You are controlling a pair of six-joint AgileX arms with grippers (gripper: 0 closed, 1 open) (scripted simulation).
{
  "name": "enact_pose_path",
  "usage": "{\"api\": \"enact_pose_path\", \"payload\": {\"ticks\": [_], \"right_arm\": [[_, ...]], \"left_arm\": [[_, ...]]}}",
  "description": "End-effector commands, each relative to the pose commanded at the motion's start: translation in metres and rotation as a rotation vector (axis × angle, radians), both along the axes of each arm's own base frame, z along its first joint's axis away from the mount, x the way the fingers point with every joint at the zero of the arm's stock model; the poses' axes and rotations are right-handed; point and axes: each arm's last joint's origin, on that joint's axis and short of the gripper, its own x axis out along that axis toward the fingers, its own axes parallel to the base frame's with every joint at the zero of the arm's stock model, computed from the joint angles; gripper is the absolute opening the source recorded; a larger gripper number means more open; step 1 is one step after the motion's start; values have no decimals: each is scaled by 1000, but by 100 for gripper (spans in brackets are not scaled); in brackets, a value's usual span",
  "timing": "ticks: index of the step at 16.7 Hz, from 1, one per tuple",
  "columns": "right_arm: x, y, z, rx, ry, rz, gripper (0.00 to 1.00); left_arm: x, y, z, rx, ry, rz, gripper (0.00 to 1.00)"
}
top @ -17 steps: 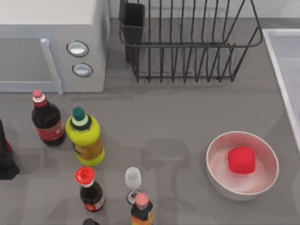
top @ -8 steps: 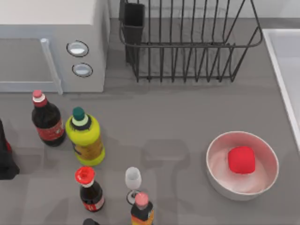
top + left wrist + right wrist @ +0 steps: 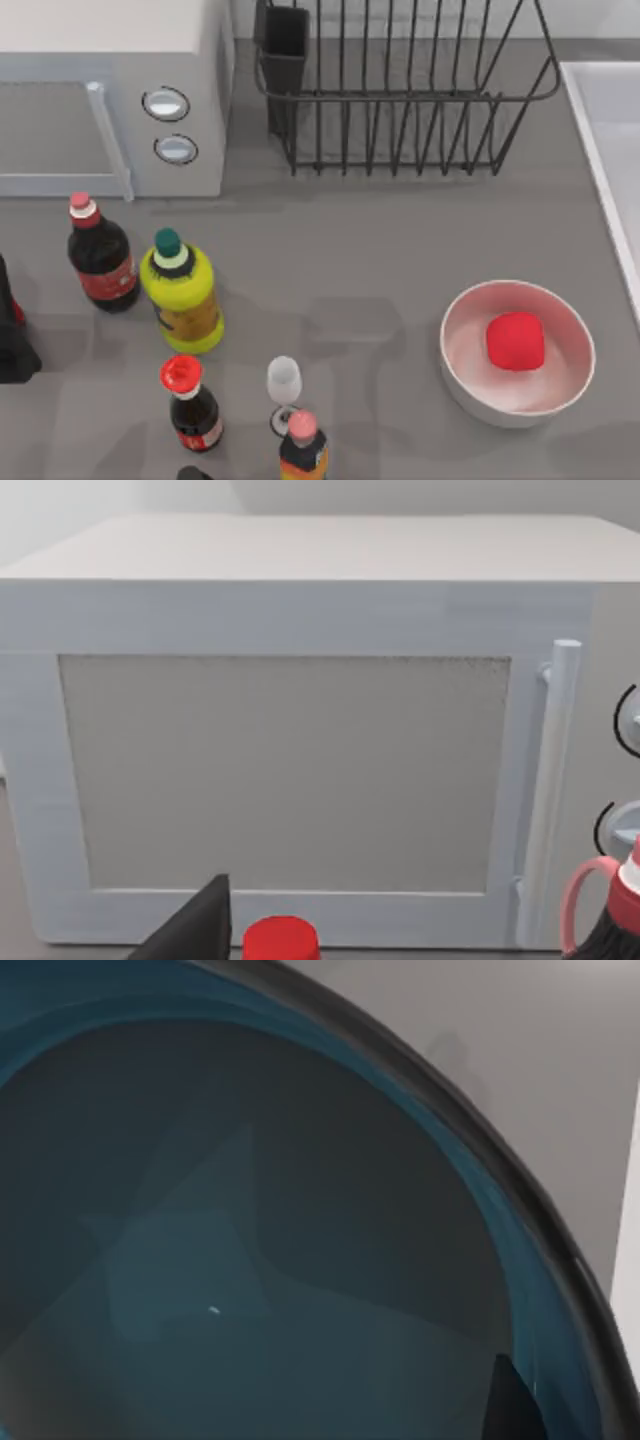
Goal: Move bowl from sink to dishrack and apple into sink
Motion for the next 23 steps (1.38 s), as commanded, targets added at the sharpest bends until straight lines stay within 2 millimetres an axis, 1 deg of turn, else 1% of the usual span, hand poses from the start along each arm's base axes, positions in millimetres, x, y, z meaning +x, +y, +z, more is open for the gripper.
{"api": "enact_pose_path", "payload": {"ticks": [6,8,9,11,13,15,16,18,19,21,23], "right_arm": [[0,1,1,-2,-1,2,0],[8,4,2,-37,-14,9,0],[16,7,4,-71,-28,17,0],[40,19,6,-157,-73,45,0],[72,41,9,-256,-145,88,0],[109,78,11,-349,-252,139,0],[126,102,11,-387,-317,166,0],[155,160,12,-438,-473,217,0],[164,193,13,-449,-562,236,0],[173,260,16,-437,-757,254,0],[167,321,23,-381,-955,240,0]], "left_arm": [[0,0,0,0,0,0,100],[0,0,0,0,0,0,100],[0,0,0,0,0,0,100],[0,0,0,0,0,0,100],[0,0,0,0,0,0,100],[0,0,0,0,0,0,100],[0,0,0,0,0,0,100],[0,0,0,0,0,0,100],[0,0,0,0,0,0,100],[0,0,0,0,0,0,100],[0,0,0,0,0,0,100]]}}
